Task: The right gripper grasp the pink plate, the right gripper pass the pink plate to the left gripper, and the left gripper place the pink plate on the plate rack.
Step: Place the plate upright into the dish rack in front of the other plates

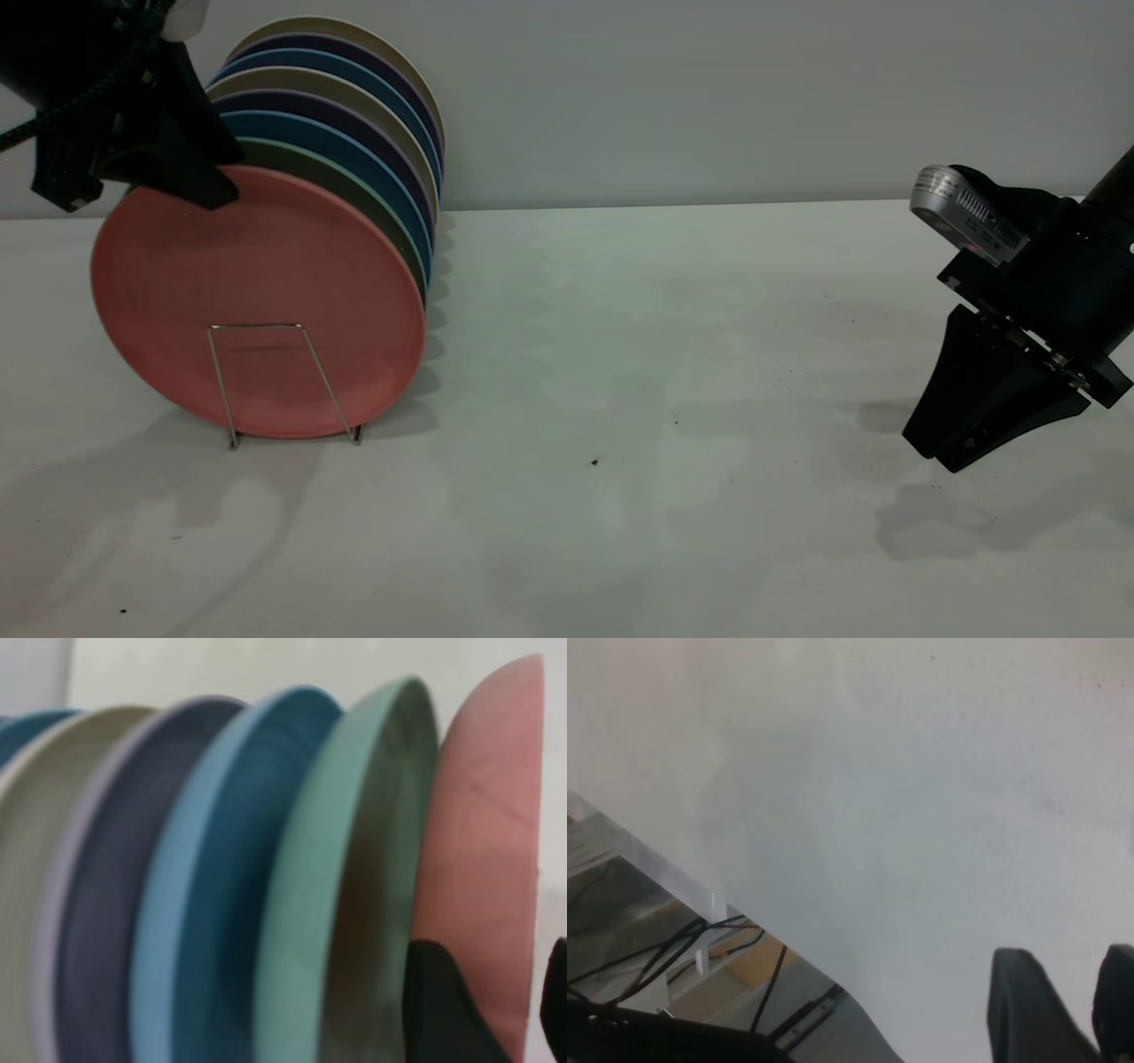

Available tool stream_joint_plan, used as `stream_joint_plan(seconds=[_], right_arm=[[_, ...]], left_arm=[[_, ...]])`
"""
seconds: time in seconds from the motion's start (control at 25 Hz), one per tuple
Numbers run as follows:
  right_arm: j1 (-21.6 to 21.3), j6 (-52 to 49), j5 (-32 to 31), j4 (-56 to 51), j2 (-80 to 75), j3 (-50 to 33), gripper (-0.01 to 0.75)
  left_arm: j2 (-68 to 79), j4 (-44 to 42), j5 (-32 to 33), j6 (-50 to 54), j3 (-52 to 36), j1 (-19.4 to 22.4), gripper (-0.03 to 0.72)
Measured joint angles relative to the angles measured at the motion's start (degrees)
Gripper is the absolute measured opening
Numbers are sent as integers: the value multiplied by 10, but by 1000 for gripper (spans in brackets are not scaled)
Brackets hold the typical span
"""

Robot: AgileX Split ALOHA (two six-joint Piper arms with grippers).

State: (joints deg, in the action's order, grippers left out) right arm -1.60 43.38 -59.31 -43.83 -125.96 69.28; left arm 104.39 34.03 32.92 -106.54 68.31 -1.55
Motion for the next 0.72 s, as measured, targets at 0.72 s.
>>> stream_joint_plan(seconds=[0.72], right_arm=[[0, 0, 3, 0, 0, 0, 211]], left_arm=[[-56, -62, 23, 194, 1, 0, 424]])
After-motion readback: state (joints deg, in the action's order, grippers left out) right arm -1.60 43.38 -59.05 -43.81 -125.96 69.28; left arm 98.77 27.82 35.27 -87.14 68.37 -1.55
